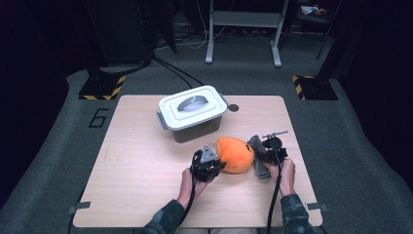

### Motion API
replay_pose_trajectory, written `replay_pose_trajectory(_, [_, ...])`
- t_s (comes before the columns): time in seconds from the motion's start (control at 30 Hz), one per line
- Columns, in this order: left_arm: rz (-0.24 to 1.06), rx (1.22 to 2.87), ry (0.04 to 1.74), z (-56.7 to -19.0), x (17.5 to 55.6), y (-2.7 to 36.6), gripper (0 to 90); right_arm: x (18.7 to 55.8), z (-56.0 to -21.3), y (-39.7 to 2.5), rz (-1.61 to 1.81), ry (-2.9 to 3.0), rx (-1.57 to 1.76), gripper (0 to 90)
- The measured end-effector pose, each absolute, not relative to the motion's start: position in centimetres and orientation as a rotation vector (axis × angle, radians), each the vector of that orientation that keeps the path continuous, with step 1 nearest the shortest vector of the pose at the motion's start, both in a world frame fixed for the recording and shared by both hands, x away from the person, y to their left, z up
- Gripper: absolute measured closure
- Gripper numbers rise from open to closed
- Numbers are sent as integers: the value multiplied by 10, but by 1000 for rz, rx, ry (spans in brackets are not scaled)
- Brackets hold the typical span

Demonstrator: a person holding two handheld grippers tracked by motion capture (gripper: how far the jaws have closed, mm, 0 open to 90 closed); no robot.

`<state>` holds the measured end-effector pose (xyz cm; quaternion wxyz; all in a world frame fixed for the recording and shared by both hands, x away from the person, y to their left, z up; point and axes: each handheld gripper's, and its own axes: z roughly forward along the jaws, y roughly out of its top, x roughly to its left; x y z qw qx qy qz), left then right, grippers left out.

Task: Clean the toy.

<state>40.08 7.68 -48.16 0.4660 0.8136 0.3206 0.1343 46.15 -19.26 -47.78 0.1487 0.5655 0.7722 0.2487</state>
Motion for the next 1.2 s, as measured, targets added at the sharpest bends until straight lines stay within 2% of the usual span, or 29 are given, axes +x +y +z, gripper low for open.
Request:
replay_pose_trajectory(0.2, [326, 1994, 786, -481, 400, 76, 804, 453, -455, -195, 749, 2168, 1594, 745])
replay_pose_trajectory(0.27, [331, 1995, 785, -481, 400, 76, 804, 448, -435, -190, 813, 2158, 1524, 745])
replay_pose_trajectory(0.53, [340, 1997, 775, -480, 400, 75, 803, 435, -396, -145, 975, 2236, 1345, 743])
replay_pose_trajectory(0.87, [332, 2005, 774, -481, 400, 74, 803, 438, -404, -90, 923, 2373, 1185, 740])
replay_pose_trajectory(1.2, [315, 2007, 773, -481, 400, 74, 804, 441, -408, -113, 861, 2297, 1244, 742])
